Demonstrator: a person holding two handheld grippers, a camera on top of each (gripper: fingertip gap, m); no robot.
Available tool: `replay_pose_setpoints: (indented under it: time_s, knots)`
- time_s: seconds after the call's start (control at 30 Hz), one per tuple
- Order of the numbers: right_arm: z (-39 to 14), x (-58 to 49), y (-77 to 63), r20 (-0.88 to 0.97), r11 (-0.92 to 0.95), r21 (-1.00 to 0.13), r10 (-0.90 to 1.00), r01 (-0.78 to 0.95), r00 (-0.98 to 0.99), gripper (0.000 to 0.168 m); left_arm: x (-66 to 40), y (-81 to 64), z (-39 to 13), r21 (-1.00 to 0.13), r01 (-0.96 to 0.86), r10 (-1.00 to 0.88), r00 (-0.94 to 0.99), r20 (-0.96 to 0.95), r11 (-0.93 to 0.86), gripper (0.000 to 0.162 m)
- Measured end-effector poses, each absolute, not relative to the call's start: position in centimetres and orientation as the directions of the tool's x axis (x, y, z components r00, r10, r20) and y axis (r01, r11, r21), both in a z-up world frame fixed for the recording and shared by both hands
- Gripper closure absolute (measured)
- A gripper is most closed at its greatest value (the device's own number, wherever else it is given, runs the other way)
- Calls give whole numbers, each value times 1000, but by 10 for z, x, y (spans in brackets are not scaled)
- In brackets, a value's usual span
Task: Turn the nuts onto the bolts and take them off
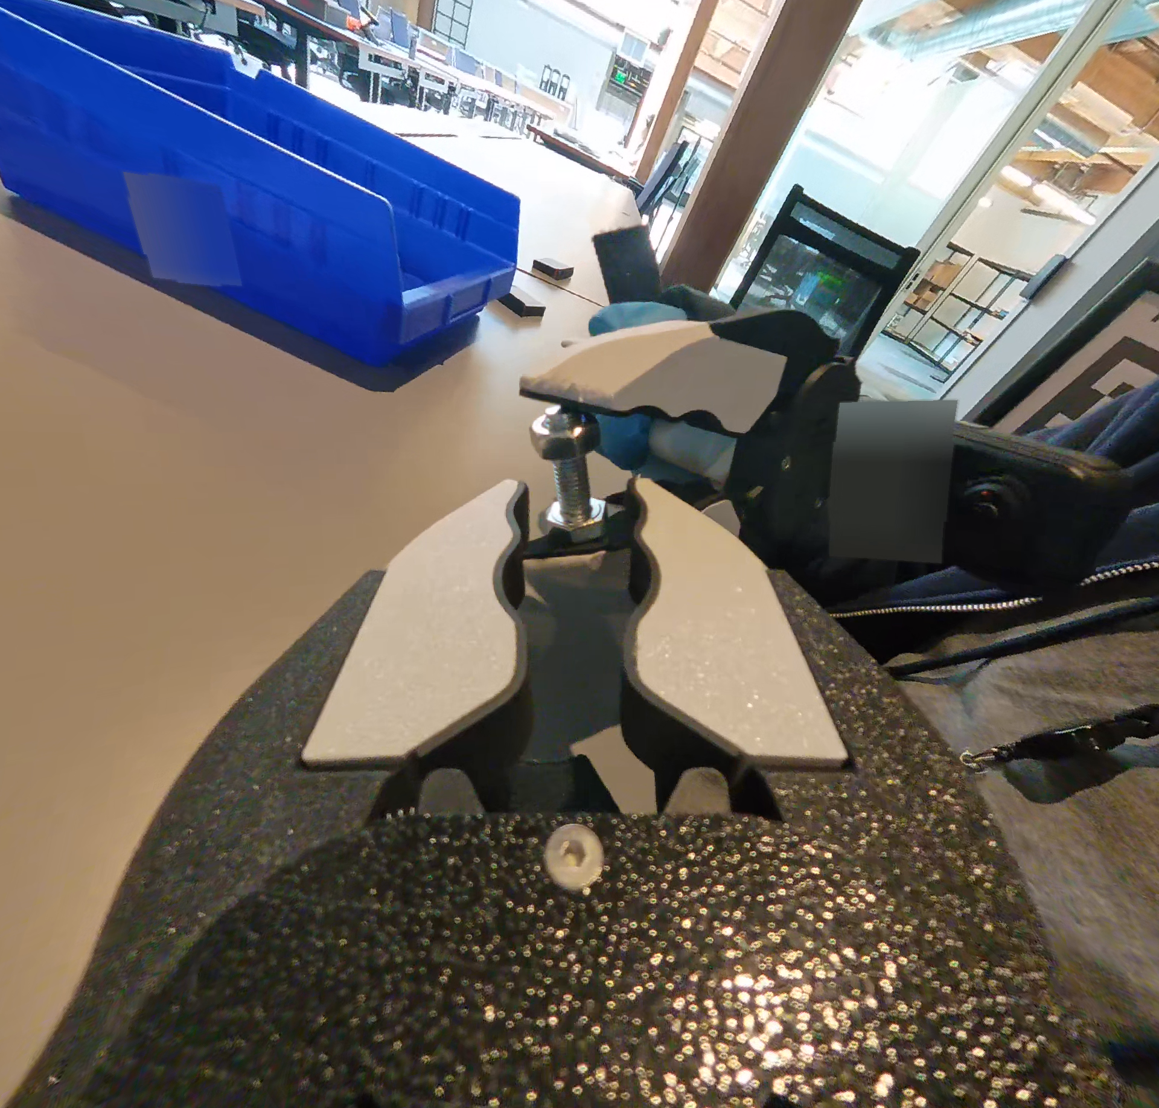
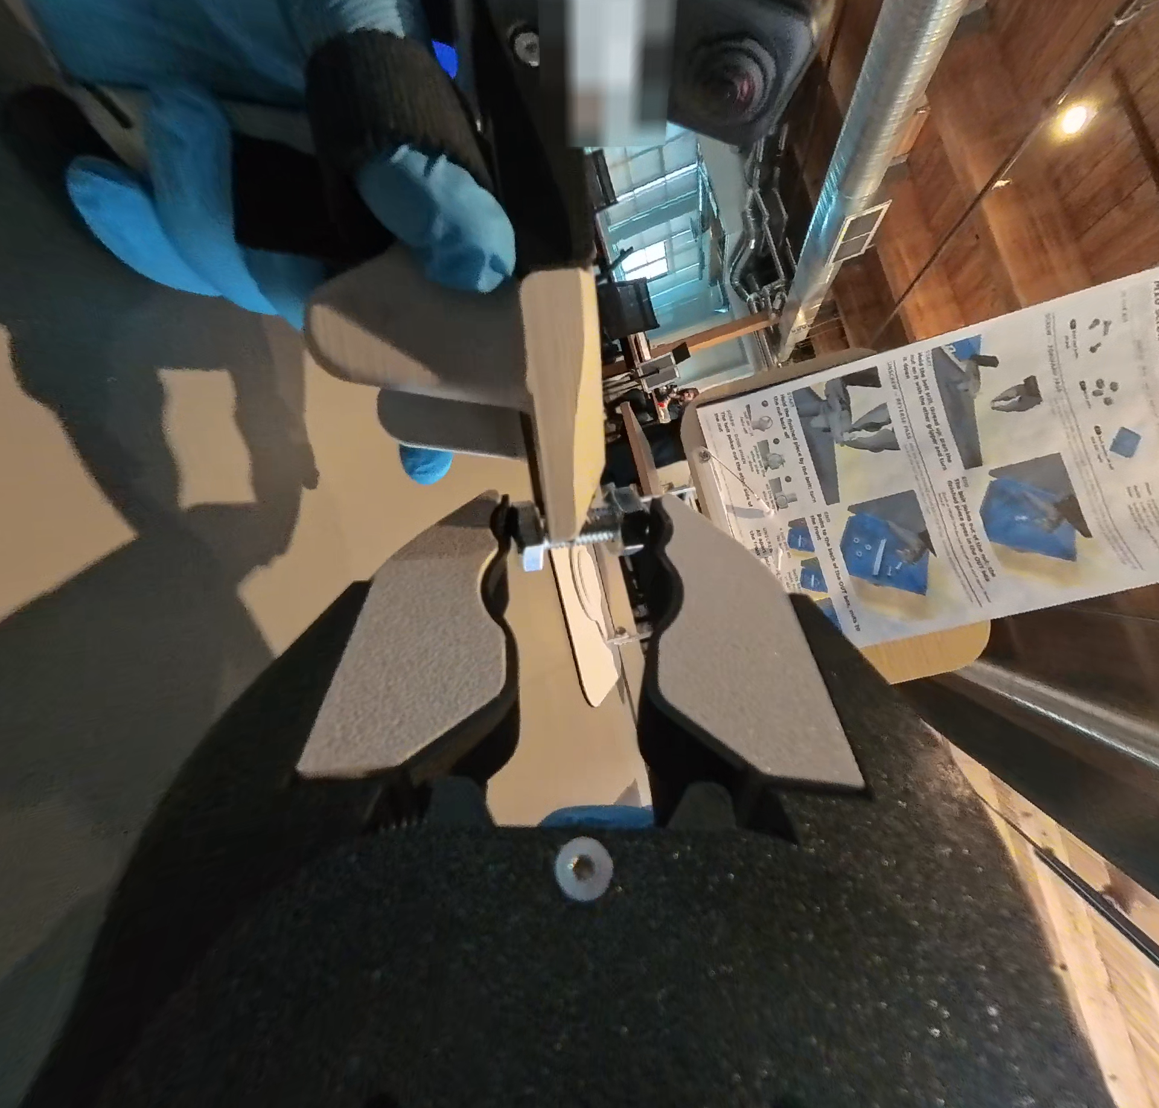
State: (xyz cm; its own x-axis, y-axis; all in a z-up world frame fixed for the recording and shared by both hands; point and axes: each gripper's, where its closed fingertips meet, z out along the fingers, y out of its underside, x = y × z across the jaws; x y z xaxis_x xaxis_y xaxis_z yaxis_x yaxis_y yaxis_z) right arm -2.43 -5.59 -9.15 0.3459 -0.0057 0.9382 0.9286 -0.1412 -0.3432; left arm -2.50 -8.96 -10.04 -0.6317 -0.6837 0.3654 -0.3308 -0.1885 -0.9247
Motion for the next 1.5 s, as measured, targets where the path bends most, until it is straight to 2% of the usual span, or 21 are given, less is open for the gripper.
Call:
replay_pose_setpoints:
  time_s: [0.23, 0.53, 0.67, 0.87, 1.0, 1.1, 1.17, 1.23, 1.37, 1.5]
  knots:
    - [-88, -26, -56, 940, -141, -341, -35, 929, 339, 126, -25, -94, -105, -929, -341, -696, -631, 342, -147, 143]
    - [-87, -26, -55, 943, -143, -332, -48, 932, 329, 126, -23, -93, -106, -950, -303, -740, -622, 256, -75, 143]
    - [-84, -27, -56, 929, -121, -371, -51, 921, 367, 126, -21, -91, -104, -963, -267, -764, -611, 207, -47, 144]
    - [-84, -23, -56, 901, -107, -434, -34, 895, 433, 113, -15, -81, -102, -980, -190, -841, -537, 58, 53, 143]
    - [-89, -17, -57, 872, -106, -486, 11, 867, 490, 104, -7, -59, -99, -970, -124, -915, -375, -147, 207, 144]
    - [-81, -8, -63, 764, -55, -643, 29, 764, 645, 105, -3, -34, -97, -878, -110, -880, -161, -446, 465, 144]
    - [-72, -4, -67, 648, 6, -761, 44, 648, 760, 111, -3, -28, -98, -743, -137, -754, -64, -654, 656, 143]
    - [-66, -3, -71, 559, 51, -829, 69, 557, 826, 117, -1, -31, -100, -620, -165, -632, -29, -775, 768, 143]
    - [-64, -8, -74, 546, 82, -837, 94, 540, 832, 136, 3, -38, -111, -494, -208, -513, -45, -857, 844, 143]
    - [-78, -9, -68, 615, 3, -786, 101, 618, 782, 132, 3, -32, -111, -469, -235, -488, -24, -873, 851, 143]
